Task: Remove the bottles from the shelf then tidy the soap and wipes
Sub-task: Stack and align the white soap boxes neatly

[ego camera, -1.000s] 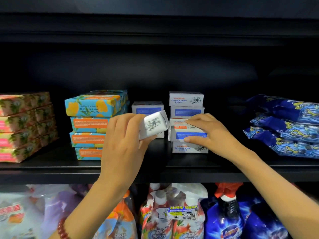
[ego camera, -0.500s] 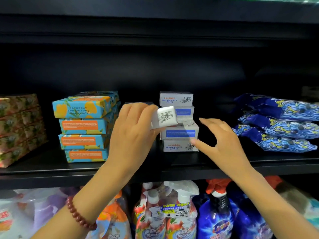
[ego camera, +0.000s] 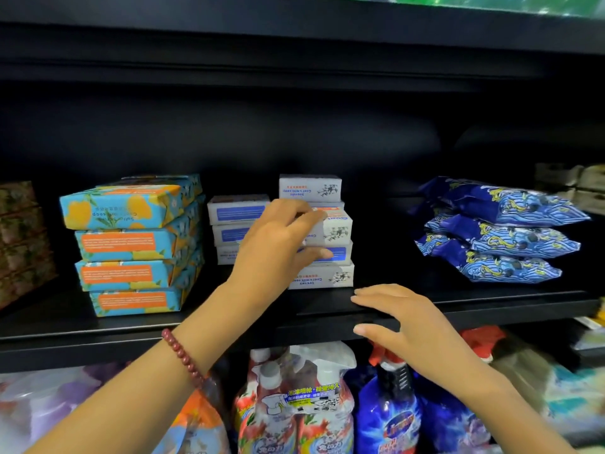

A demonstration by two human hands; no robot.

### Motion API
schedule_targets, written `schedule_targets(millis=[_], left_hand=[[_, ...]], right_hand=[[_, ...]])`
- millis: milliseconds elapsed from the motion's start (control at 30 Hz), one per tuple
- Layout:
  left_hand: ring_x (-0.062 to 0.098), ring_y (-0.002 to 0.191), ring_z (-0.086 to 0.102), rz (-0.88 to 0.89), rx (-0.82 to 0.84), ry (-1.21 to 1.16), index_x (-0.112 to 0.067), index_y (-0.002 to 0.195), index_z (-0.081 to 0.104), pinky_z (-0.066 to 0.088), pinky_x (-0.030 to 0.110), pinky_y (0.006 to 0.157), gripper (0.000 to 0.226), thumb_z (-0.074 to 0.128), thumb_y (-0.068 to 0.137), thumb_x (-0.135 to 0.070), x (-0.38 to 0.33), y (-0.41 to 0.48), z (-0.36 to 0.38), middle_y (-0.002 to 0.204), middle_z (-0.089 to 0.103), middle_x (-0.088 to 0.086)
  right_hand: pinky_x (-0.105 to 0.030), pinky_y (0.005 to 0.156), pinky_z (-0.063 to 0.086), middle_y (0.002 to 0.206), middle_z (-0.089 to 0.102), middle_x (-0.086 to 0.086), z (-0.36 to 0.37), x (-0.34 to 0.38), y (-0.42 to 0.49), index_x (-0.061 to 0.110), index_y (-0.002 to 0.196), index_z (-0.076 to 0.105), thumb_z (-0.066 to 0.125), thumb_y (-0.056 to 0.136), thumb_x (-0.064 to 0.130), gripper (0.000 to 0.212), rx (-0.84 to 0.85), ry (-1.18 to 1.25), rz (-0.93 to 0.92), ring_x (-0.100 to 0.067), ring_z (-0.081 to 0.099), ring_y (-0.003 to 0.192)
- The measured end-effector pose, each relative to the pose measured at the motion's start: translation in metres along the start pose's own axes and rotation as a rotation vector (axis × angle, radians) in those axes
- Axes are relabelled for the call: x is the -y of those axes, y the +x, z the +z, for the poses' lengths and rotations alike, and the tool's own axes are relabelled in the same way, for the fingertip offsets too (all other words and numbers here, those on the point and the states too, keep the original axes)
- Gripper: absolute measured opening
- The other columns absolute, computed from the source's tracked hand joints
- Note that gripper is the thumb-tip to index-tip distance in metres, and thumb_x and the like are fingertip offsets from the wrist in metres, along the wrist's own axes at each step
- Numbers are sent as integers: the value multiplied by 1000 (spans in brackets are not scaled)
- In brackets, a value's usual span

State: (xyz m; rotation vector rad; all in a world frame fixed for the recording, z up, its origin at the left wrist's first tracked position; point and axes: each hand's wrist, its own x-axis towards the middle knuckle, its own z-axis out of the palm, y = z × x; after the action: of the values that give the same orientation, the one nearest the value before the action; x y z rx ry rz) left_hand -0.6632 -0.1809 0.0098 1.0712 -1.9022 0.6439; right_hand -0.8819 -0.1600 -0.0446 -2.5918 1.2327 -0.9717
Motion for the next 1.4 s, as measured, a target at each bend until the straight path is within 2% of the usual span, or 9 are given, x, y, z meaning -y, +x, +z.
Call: schedule_targets(millis=[267, 567, 700, 800, 900, 967, 1033, 1233, 1400], left_hand=[[25, 104, 60, -96, 28, -26, -9, 114, 68, 40, 26, 86, 42, 78, 76, -23, -5, 10, 5, 107, 68, 6], [12, 128, 43, -210, 134, -67, -20, 134, 52, 25, 18, 98, 50, 64, 88, -36, -14, 8, -4, 134, 55, -4], [15, 126, 46, -230, 78, -75, -14, 133, 52, 33, 23, 102, 54, 63, 86, -39, -14, -26, -30, 133, 56, 1], [14, 111, 54, -291, 55, -38, -12, 118, 63, 37, 18, 95, 50, 58, 83, -48, -3, -71, -45, 116, 64, 1], [7, 93, 61, -404, 146, 20, -20, 99, 72, 42, 13, 78, 53, 54, 74, -63, 6, -104, -59, 97, 70, -8], [6, 83, 67, -456, 190, 61, -26, 87, 75, 44, 14, 67, 55, 50, 69, -71, 8, -114, -66, 89, 72, -13], [5, 82, 68, -478, 187, 57, -28, 84, 76, 42, 13, 67, 56, 49, 66, -73, 10, -116, -70, 88, 73, -14], [3, 96, 64, -555, 197, 7, -30, 95, 76, 28, 0, 74, 58, 62, 59, -74, 11, -115, -75, 100, 71, -15], [-2, 107, 58, -529, 231, -8, -32, 106, 72, 32, 5, 78, 50, 71, 67, -62, 13, -116, -77, 112, 67, -18]], right_hand=[[3, 94, 23, 120, 50, 26, 1, -1, -2, 32, 122, 60, 68, 80, 41, 44, -24, 8, 18, 12, 42, 113], [2, 95, 23, 121, 50, 26, 0, 1, -2, 33, 123, 59, 67, 80, 42, 44, 3, -10, 33, 10, 43, 116], [-1, 95, 28, 118, 52, 28, 4, 1, -3, 32, 118, 63, 66, 78, 47, 43, -40, -9, 29, 10, 45, 114], [-6, 90, 36, 107, 59, 24, 14, 14, 2, 26, 104, 70, 62, 79, 54, 38, -197, 101, -39, 5, 53, 106], [-9, 89, 40, 100, 64, 11, 22, 41, 21, 15, 99, 70, 57, 83, 38, 31, -357, 119, -198, 1, 56, 100], [-10, 90, 41, 101, 65, 6, 25, 63, 42, 12, 101, 70, 57, 84, 34, 30, -387, 126, -267, -3, 56, 100], [-11, 90, 40, 103, 65, 3, 29, 84, 68, 11, 106, 68, 59, 85, 30, 29, -374, 123, -294, -7, 56, 102], [-32, 97, 38, 130, 48, -7, 60, 127, 139, 8, 131, 48, 53, 94, 27, 42, -197, -252, -222, -23, 40, 123], [-34, 94, 38, 122, 55, -13, 84, 129, 173, 5, 122, 51, 51, 95, 16, 29, -243, -464, -127, -29, 48, 116]])
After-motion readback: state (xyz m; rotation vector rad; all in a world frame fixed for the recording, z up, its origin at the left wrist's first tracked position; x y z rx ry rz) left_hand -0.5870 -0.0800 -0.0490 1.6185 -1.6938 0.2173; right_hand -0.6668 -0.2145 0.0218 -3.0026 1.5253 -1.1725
